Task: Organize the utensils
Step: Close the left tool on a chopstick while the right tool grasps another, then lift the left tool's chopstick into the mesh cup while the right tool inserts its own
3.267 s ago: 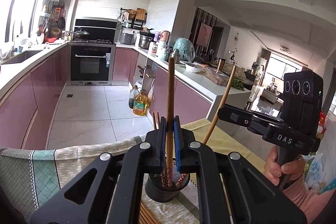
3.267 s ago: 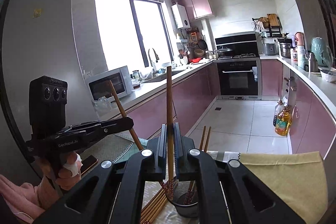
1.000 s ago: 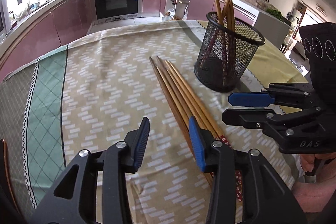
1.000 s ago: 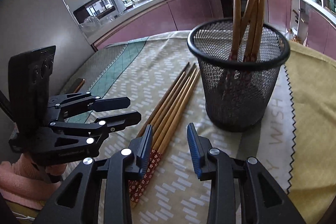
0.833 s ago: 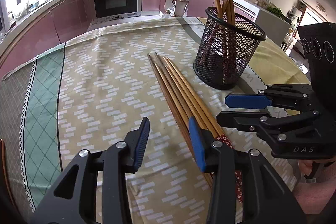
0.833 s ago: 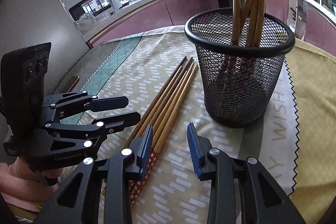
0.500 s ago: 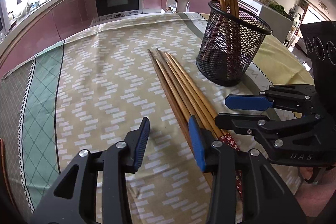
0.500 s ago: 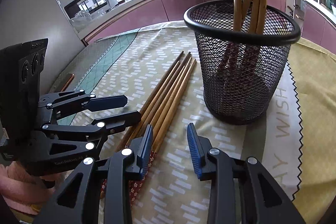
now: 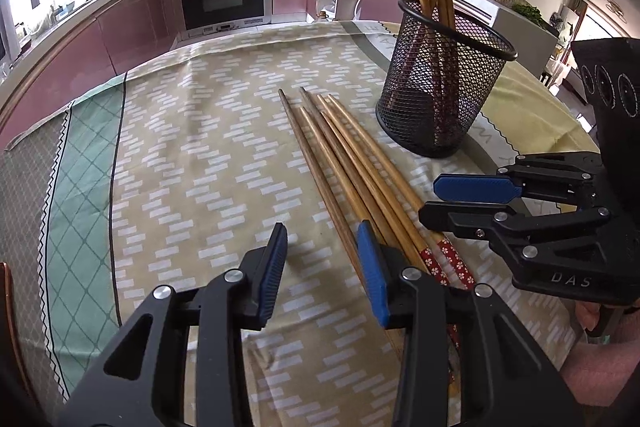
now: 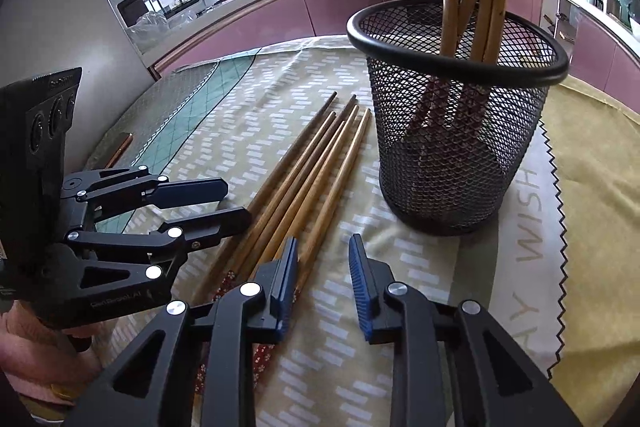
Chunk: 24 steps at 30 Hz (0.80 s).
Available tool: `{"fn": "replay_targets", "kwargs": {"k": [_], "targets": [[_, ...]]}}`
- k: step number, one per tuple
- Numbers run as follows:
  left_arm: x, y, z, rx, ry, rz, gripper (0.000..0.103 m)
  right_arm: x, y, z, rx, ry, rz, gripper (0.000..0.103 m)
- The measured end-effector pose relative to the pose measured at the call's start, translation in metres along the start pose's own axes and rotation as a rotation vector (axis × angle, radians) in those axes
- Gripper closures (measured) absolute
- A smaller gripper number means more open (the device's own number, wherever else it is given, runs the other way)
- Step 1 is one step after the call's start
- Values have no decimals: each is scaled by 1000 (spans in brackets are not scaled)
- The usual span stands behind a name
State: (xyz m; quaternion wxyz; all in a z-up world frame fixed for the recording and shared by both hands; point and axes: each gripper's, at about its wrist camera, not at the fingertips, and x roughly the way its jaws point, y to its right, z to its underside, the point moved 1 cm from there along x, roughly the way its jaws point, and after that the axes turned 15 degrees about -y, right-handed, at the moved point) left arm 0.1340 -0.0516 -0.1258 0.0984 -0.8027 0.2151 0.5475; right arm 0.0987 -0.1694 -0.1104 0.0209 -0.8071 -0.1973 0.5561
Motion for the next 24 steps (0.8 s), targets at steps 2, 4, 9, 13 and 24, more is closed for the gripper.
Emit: {"fn": "replay_targets", "kwargs": {"k": [2,4,9,13,24], "targets": [[1,-1,-2,-2,-2,1,66,2,-1,-2,1,-1,8,79],[2,-1,-4,-2,-4,-7,67,3,-2,-5,0,-2,20,81],[6,-2,-14,-8,-10,-11,75,9,-5,-15,6,3,34,83],[10,-6,-21,-29,-12,-4,82,12,-2,-20,23,9,29,86],[7,-11,-18,-88,1,30,95,7,15,-13,109,30,-45,97]]}}
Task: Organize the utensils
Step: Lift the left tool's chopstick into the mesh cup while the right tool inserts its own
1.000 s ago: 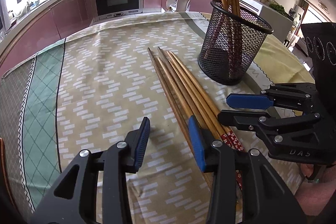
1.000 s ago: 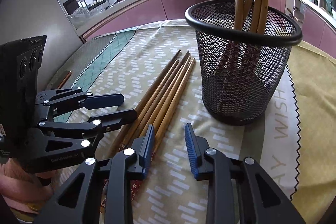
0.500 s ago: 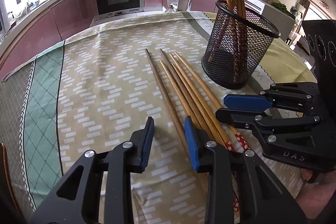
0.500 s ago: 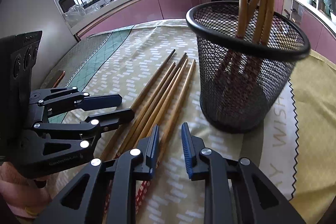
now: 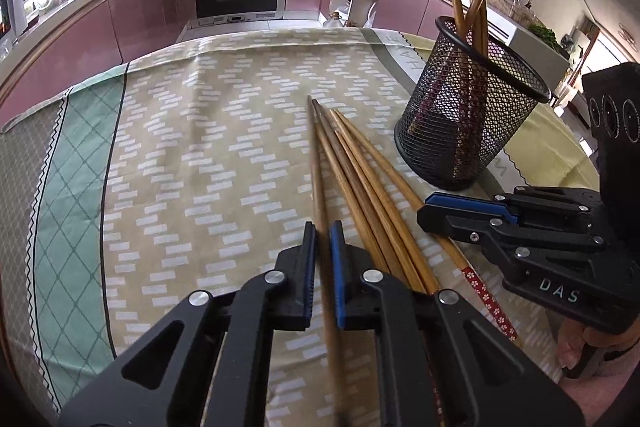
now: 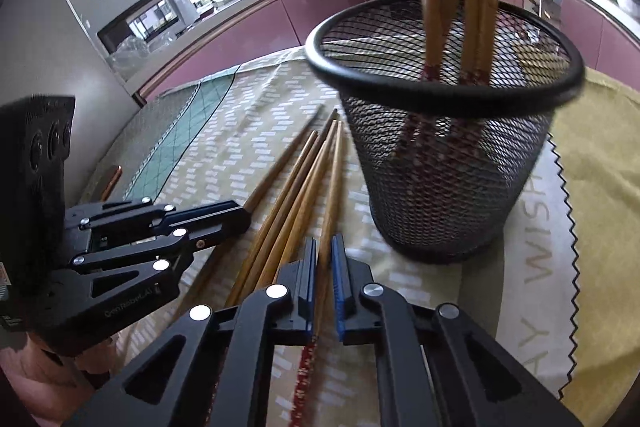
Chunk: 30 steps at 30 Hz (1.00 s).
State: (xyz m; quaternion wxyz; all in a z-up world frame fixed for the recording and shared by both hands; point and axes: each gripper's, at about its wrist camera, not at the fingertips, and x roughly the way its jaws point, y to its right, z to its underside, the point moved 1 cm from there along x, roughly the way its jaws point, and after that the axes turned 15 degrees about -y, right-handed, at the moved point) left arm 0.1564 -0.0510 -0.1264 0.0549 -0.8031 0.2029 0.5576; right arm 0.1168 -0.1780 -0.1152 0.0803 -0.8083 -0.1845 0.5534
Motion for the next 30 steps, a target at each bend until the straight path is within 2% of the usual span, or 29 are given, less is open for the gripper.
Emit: {"fn": "replay_targets", "kwargs": {"k": [3,7,15,24,30], "targets": [[-5,-2,5,-9,9,13,95,-8,4,3,8,17,-19,97],[-13,-1,12,9,21,30,95,-19,-1,9,-43,22,-42,97],[-10,8,28,65,-18,27,95,-10,-9,14,-122,-55,-15,95],[0,3,8,84,-26,19,88,1,-12,1,-127,-58,17,93],[6,4,-3,81,-23,9,89,1,-10,-1,-116,-48,7,97]]}}
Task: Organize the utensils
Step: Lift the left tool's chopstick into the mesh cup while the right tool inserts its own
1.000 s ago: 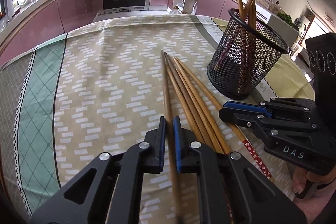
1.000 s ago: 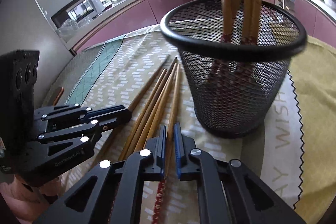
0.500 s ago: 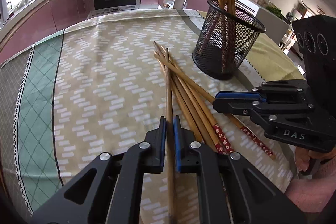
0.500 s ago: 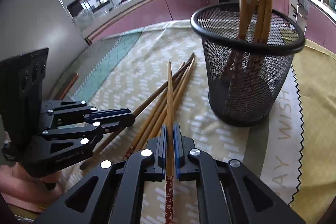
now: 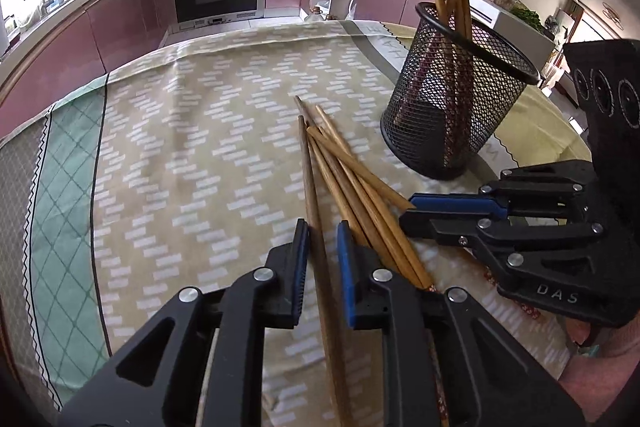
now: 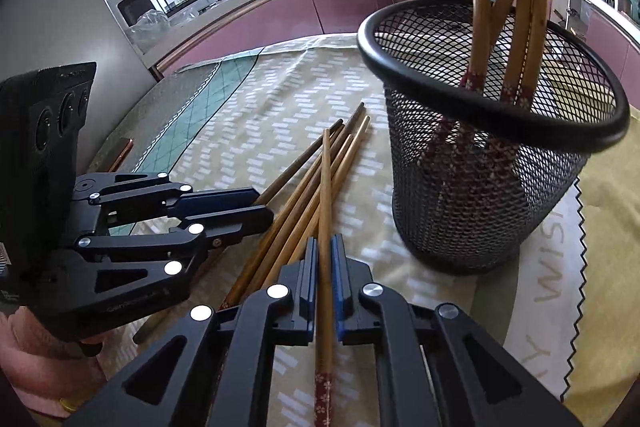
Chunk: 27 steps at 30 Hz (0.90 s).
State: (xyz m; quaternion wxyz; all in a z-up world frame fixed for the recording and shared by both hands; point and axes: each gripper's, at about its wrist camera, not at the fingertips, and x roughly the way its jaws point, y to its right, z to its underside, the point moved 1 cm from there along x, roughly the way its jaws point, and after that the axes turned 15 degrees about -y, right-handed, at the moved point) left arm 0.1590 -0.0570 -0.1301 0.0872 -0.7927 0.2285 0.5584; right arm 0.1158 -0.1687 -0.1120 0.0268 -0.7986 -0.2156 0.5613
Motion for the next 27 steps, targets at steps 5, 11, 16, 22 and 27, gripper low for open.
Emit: {"fn": "replay_targets", "kwargs": {"k": [5,11,16,22,27], "targets": [[-2,-1,3,-25,7,-13,95,-12,2,5,-3,31,-19,97],[-27,0,8,-14,57,20,95,-48,9,19,-20,108,-50,97],[-64,0,10,12,126,73,95,-82,21,28,5,193,-89,97],[-103,1,11,33,203,146,96,-117,33,33,21,281,-113,97],[-134,2,9,48,278,202,95,-141,33,26,12,353,-112,97]]}}
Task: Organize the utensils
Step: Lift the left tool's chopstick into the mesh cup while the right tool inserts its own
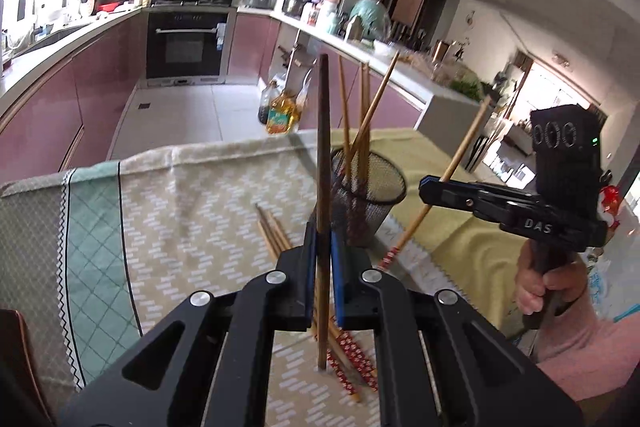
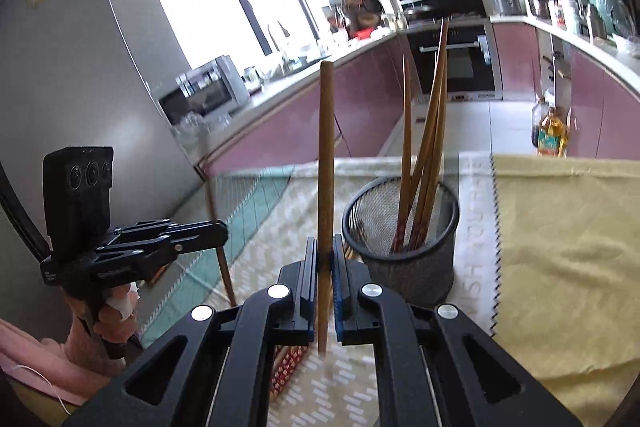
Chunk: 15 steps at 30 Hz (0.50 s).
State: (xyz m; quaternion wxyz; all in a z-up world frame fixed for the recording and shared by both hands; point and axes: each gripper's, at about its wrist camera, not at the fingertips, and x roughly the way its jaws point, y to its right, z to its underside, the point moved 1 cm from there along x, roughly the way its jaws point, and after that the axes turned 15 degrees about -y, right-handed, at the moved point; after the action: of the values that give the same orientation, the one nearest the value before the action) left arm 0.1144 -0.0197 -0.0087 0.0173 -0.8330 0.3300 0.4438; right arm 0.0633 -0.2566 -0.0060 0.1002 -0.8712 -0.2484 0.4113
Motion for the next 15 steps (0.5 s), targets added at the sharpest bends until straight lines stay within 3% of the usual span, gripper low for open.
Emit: {"fn": "replay_targets", "kwargs": {"k": [8,15], "targets": [[-33,6,-29,-2,152,42,96,-24,-3,-26,-40,87,25,97],[-37,22,-64,17,209,65,96,-44,-3,-50,-76,146,57,97]]}}
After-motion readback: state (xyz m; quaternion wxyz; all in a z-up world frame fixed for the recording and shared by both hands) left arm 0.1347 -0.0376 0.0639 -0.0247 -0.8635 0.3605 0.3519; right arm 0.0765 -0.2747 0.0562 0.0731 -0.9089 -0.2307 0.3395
